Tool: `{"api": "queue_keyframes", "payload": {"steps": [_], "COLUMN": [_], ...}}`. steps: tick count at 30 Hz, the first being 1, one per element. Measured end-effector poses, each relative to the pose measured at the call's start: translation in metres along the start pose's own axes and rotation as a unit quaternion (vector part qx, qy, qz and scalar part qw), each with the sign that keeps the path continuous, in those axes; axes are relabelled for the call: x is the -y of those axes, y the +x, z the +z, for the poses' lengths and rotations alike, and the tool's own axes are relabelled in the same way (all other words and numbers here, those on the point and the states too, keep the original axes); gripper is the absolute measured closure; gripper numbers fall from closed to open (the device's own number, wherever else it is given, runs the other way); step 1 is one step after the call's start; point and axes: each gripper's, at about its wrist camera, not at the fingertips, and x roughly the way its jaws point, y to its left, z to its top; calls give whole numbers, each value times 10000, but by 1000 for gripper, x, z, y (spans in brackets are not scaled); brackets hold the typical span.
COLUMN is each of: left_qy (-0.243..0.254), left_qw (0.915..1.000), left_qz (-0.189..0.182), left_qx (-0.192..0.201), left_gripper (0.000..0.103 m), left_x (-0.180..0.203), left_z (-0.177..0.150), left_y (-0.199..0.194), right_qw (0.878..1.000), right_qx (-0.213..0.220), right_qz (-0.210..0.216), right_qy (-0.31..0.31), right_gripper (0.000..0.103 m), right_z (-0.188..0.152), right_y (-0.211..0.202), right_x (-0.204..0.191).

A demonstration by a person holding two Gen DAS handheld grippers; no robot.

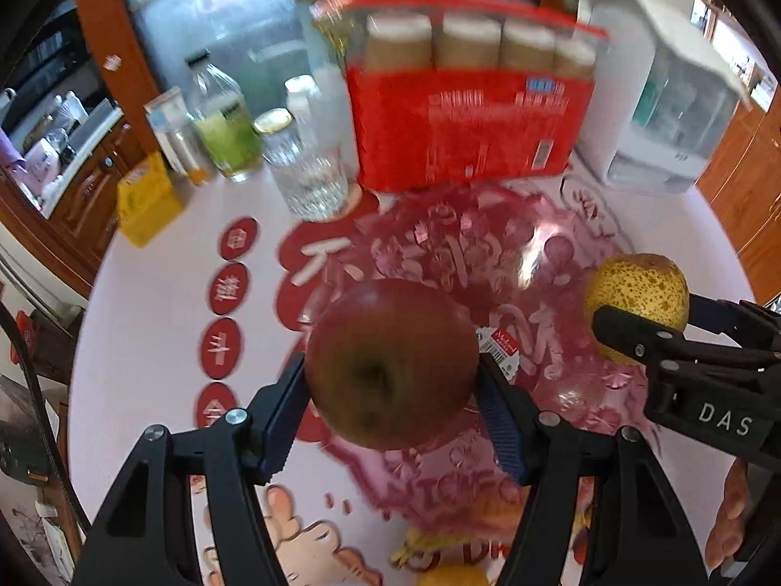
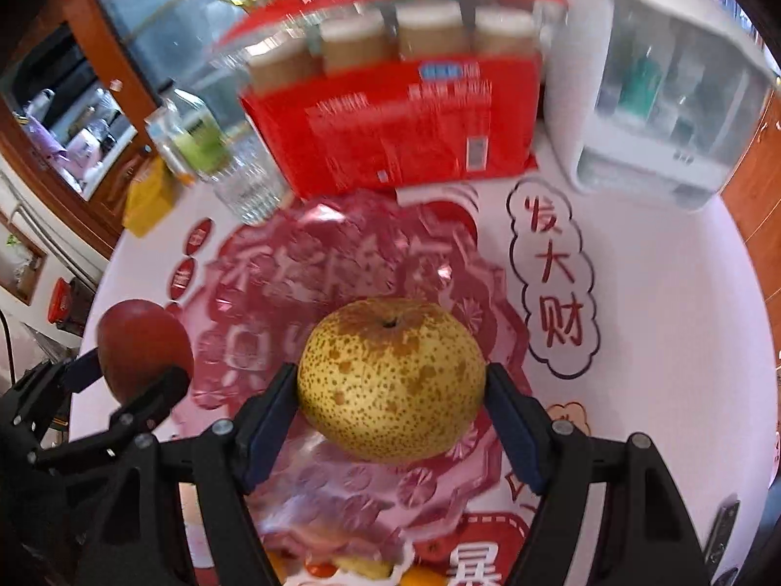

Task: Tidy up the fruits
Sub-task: 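Lift the apple with the left gripper while the right gripper carries the pear to the pink bowl, then open both grippers to set the apple and pear in the bowl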

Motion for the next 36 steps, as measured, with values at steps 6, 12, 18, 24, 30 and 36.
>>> {"api": "queue_keyframes", "payload": {"steps": [6,12,18,24,30,36], "left_qy": [68,167,139,16,-31,38], "left_qw": [9995,9993,9991,9989,9989,9989], "left_qz": [-69,-79,-155,-333,-395,-384], "left_qx": [-288,-331,-359,-337,-268,-257], "left_gripper": [38,38,38,38,32,6], "left_x": [17,25,24,22,22,23], "left_z": [-7,-13,-16,-17,-14,-14], "left_y": [55,76,87,91,87,84], "right_qw": [9997,9997,9996,9992,9988,9978], "right_qx": [-198,-236,-238,-266,-333,-502], "right_qz": [5,32,-17,-2,115,209], "right_qy": [129,24,-124,-289,-327,-381], "right_gripper": [27,27,27,27,26,23], "right_z": [8,15,22,27,28,28], "right_y": [49,72,81,89,96,101], "right_x": [8,5,-5,-17,-24,-28]}}
